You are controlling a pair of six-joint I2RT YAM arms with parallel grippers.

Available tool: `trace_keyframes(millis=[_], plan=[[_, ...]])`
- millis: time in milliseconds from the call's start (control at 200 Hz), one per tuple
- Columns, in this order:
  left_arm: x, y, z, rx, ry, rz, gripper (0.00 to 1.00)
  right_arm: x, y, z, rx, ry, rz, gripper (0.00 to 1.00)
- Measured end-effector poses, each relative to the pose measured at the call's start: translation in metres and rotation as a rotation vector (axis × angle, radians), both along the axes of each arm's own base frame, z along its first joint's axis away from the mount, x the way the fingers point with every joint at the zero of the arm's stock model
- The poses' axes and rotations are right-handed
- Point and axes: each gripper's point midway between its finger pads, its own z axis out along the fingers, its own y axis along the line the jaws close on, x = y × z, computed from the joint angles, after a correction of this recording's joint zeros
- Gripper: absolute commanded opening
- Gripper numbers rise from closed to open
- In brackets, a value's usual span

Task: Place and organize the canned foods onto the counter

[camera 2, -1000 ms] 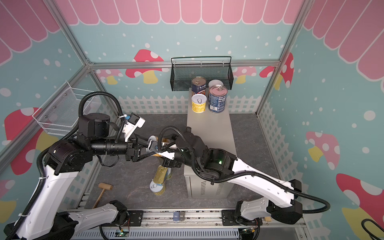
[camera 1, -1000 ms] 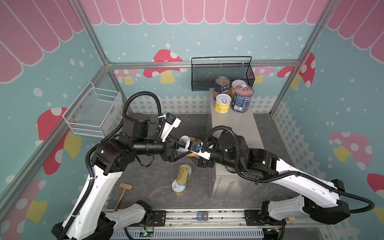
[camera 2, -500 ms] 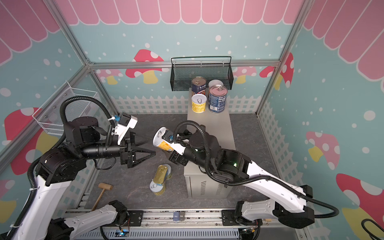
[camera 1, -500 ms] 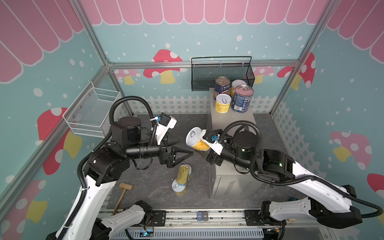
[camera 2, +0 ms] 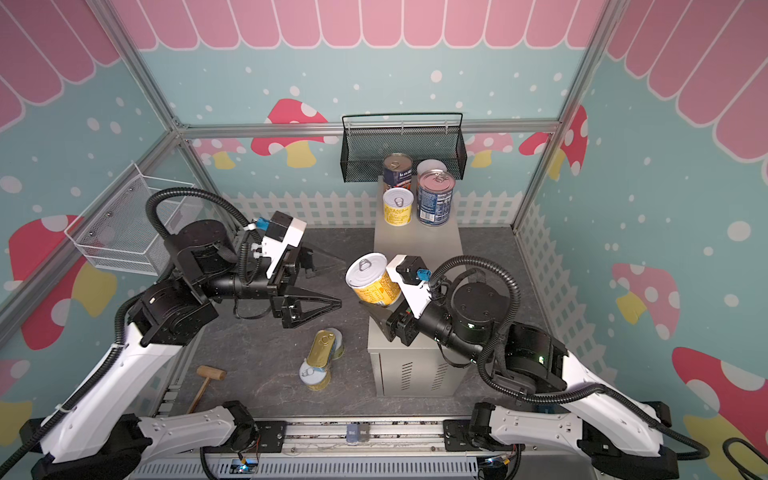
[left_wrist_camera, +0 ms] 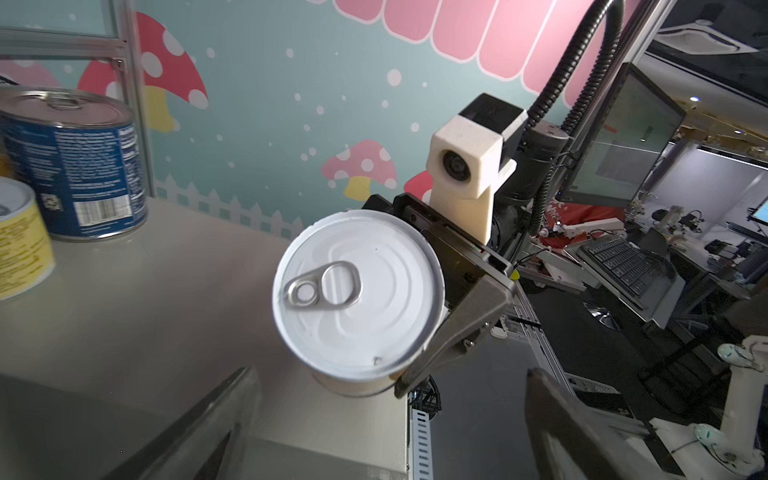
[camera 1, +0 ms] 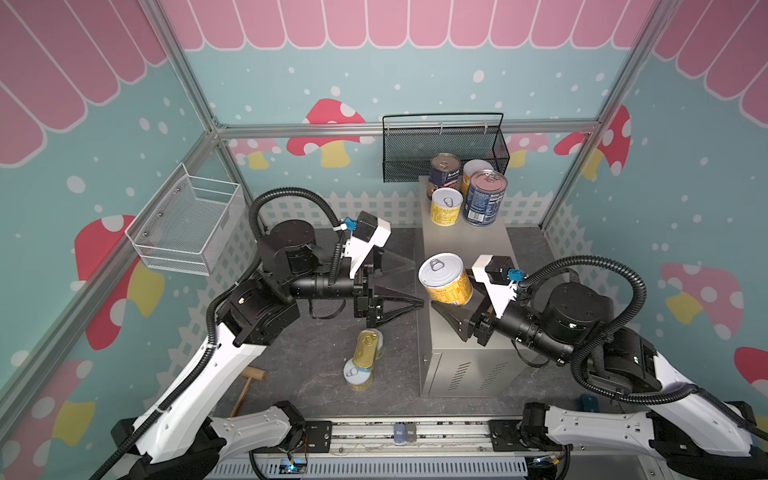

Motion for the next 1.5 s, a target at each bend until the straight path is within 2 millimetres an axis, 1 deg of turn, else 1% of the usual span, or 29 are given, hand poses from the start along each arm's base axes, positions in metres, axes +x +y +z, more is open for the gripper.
trace_keyframes(millis=[125, 230, 475, 605, 675, 735, 800, 926, 1011, 1096, 1181, 1236, 1346, 1416, 1501], plan=[[0.003, -0.018, -0.002, 0.003, -0.004, -0.030, 0.99, -0.004, -0.001, -0.001, 0.025, 0.018, 0.016, 0.58], [0.002, -0.026, 0.000, -0.002, -0.014, -0.043, 0.99, -0.006, 0.000, 0.001, 0.043, 0.025, 0.026, 0.58], [-0.001, -0.033, 0.007, -0.025, -0.052, -0.050, 0.99, -0.008, 0.002, 0.006, 0.077, 0.022, 0.043, 0.59], [0.000, -0.037, 0.007, -0.029, -0.058, -0.052, 0.98, -0.008, 0.003, 0.004, 0.076, 0.025, 0.048, 0.60], [0.001, -0.040, 0.007, -0.033, -0.061, -0.054, 0.96, -0.008, 0.004, 0.003, 0.073, 0.027, 0.049, 0.60], [0.002, -0.042, 0.007, -0.035, -0.063, -0.056, 0.93, -0.008, 0.004, 0.002, 0.073, 0.027, 0.049, 0.61], [0.004, -0.043, 0.007, -0.037, -0.065, -0.052, 0.85, -0.008, 0.004, 0.002, 0.073, 0.027, 0.049, 0.61], [0.008, -0.045, 0.008, -0.040, -0.075, -0.038, 0.64, -0.008, 0.003, 0.002, 0.078, 0.028, 0.047, 0.65], [0.010, -0.047, 0.007, -0.041, -0.079, -0.034, 0.59, -0.008, 0.002, 0.001, 0.089, 0.031, 0.043, 0.69], [0.010, -0.048, 0.007, -0.040, -0.077, -0.031, 0.55, -0.008, 0.000, 0.000, 0.093, 0.029, 0.038, 0.79], [0.012, -0.049, 0.006, -0.038, -0.077, -0.021, 0.54, -0.007, -0.002, 0.001, 0.094, 0.025, 0.029, 0.90], [0.017, -0.051, 0.004, -0.032, -0.073, 0.000, 0.54, -0.005, -0.003, 0.002, 0.104, 0.027, 0.018, 0.96], [0.034, -0.056, -0.004, -0.008, -0.063, 0.074, 0.54, 0.003, -0.011, 0.000, 0.076, 0.032, -0.046, 0.98], [0.048, -0.059, -0.011, 0.021, -0.051, 0.135, 0.54, 0.010, -0.020, -0.005, 0.035, 0.051, -0.113, 0.99], [0.067, -0.061, -0.017, 0.056, -0.046, 0.215, 0.54, 0.018, -0.039, -0.014, -0.018, 0.083, -0.211, 0.99]])
